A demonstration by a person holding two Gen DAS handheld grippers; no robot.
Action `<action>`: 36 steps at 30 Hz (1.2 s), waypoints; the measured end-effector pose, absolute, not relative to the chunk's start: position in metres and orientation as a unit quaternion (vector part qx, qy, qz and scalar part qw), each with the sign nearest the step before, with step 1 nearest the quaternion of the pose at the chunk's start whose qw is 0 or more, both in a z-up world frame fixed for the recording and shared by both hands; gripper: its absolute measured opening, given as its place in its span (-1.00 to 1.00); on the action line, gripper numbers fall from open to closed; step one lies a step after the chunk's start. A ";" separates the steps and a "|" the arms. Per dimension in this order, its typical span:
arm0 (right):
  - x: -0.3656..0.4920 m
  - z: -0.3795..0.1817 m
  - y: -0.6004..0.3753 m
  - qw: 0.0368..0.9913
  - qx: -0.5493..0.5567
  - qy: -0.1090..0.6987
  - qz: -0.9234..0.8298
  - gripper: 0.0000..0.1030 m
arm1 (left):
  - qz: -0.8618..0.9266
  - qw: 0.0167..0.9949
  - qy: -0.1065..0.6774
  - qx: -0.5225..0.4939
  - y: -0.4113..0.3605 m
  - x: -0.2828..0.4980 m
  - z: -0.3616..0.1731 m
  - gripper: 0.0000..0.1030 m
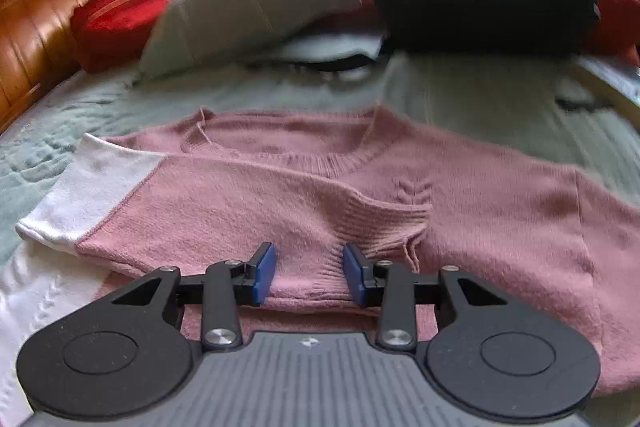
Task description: Fold clothes
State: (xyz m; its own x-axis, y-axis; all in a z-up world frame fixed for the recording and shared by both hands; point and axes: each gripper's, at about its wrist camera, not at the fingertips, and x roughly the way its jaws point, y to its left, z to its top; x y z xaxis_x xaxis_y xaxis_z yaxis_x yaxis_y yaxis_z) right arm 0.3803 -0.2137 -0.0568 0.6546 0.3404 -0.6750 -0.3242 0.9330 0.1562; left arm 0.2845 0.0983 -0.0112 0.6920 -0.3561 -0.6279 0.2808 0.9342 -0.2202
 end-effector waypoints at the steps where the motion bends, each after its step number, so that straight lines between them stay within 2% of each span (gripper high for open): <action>1: 0.380 -0.057 -0.215 0.910 0.013 0.370 0.184 -0.16 | -0.180 0.915 0.356 -0.063 0.101 0.301 -0.016 0.99; 8: 0.380 -0.057 -0.218 0.909 0.025 0.370 0.191 -0.15 | -0.159 0.906 0.374 -0.120 0.127 0.394 -0.065 0.99; 12: 0.376 -0.061 -0.218 0.913 0.037 0.358 0.191 -0.14 | -0.135 0.909 0.371 -0.136 0.143 0.415 -0.082 0.99; 16: 0.375 -0.060 -0.218 0.913 0.042 0.355 0.196 -0.01 | -0.117 0.906 0.387 -0.124 0.142 0.427 -0.077 0.99; 20: 0.366 -0.045 -0.217 0.910 0.035 0.364 0.195 0.14 | -0.114 0.906 0.388 -0.122 0.141 0.409 -0.052 0.99; 22: 0.352 -0.033 -0.219 0.913 0.022 0.360 0.189 0.34 | -0.129 0.910 0.378 -0.115 0.140 0.389 -0.033 0.99; 26: 0.308 -0.017 -0.226 0.916 0.006 0.357 0.181 0.41 | -0.189 0.903 0.375 -0.095 0.120 0.339 -0.010 0.99; 30: 0.257 -0.011 -0.235 0.917 0.004 0.358 0.177 0.49 | -0.242 0.886 0.388 -0.077 0.091 0.299 -0.024 0.99; 36: 0.183 -0.015 -0.248 0.919 0.041 0.351 0.175 0.57 | -0.153 0.904 0.390 -0.087 0.103 0.284 -0.073 0.99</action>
